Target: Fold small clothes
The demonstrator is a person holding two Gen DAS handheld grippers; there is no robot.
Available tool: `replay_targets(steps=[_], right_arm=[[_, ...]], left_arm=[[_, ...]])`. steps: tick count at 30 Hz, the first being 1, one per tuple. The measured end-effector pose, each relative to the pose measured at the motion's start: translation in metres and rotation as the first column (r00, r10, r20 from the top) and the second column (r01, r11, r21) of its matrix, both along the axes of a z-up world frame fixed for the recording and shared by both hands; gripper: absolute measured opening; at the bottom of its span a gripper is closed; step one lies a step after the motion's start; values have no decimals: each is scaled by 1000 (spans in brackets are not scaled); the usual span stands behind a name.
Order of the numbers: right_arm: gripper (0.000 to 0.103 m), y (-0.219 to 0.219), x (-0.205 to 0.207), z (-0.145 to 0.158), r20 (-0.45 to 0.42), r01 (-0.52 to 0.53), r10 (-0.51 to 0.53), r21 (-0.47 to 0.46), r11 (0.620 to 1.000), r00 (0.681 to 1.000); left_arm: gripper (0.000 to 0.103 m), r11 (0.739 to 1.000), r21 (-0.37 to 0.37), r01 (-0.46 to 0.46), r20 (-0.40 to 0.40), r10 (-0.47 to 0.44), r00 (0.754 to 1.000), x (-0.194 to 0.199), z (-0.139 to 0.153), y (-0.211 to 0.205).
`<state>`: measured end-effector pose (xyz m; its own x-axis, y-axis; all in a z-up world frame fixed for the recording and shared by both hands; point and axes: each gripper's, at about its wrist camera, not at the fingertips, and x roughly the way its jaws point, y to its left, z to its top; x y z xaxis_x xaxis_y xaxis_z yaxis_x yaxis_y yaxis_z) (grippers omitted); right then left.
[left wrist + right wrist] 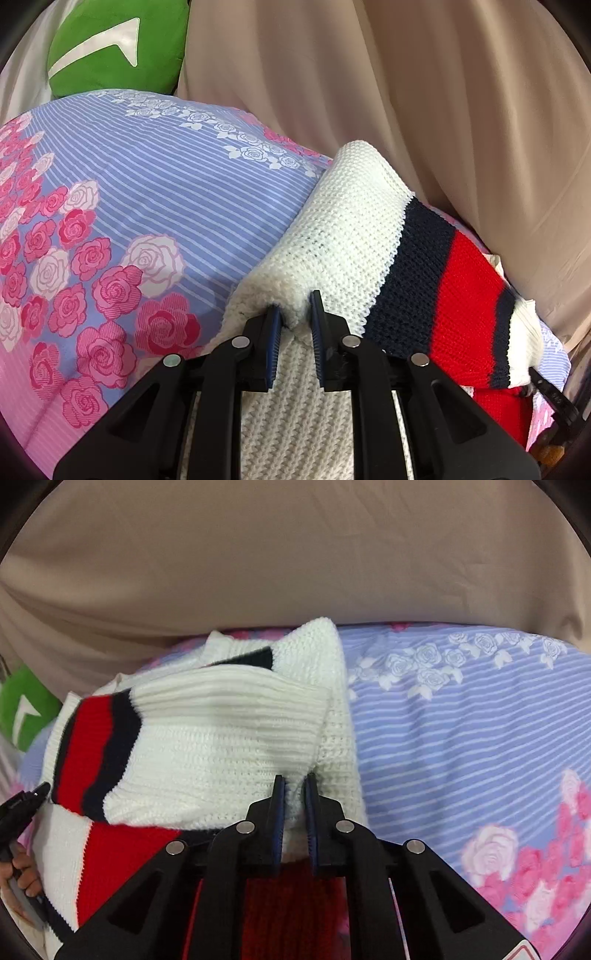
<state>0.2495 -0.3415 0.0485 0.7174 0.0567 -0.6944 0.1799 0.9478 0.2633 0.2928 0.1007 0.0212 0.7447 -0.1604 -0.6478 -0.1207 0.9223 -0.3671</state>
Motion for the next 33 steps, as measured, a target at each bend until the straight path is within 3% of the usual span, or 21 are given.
replay_targets(steps=[2, 4, 6, 8, 11, 17, 21, 26, 27, 30, 31, 32, 33], right_arm=[[16, 4, -24, 22, 38, -2, 0, 37, 999, 999], [17, 12, -54, 39, 61, -5, 5, 11, 1000, 998], [28, 21, -92, 47, 61, -33, 32, 13, 999, 998], [47, 27, -133, 46, 51, -54, 53, 18, 998, 997], [54, 33, -206, 29, 9, -81, 81, 53, 995, 997], [55, 41, -317, -24, -87, -57, 76, 203, 977, 993], [59, 59, -334, -37, -49, -69, 83, 243, 968, 995], [60, 77, -315, -37, -12, -120, 130, 309, 944, 991], [60, 82, -310, -37, -18, -122, 134, 311, 942, 991], [60, 94, -298, -34, -8, -129, 137, 289, 949, 991], [58, 96, -295, -33, -5, -124, 131, 285, 950, 991], [46, 99, -292, -32, 0, -128, 134, 284, 950, 991], [32, 101, -290, -32, 2, -131, 136, 277, 952, 991]], left_arm=[[17, 1000, -6, 6, 2, -6, 1000, 0, 1, 1], [19, 999, -14, 32, -1, -32, 999, -4, 2, 6], [30, 998, -9, 56, -15, -56, 998, -20, 7, 12], [49, 995, -35, 91, -28, -92, 995, -43, 12, 23], [65, 983, -70, 170, -75, -175, 982, -96, 14, 47], [67, 964, -82, 254, -163, -265, 951, -195, -4, 75], [67, 956, -89, 280, -149, -291, 945, -241, -8, 67], [67, 939, -183, 292, -120, -316, 941, -252, -12, 61], [66, 934, -200, 296, -118, -322, 939, -251, -13, 59], [40, 916, -241, 319, -126, -356, 926, -248, -17, 50], [23, 916, -242, 319, -133, -357, 925, -246, -18, 48], [8, 918, -237, 318, -139, -356, 924, -246, -18, 46], [7, 921, -230, 314, -135, -350, 927, -247, -17, 45]])
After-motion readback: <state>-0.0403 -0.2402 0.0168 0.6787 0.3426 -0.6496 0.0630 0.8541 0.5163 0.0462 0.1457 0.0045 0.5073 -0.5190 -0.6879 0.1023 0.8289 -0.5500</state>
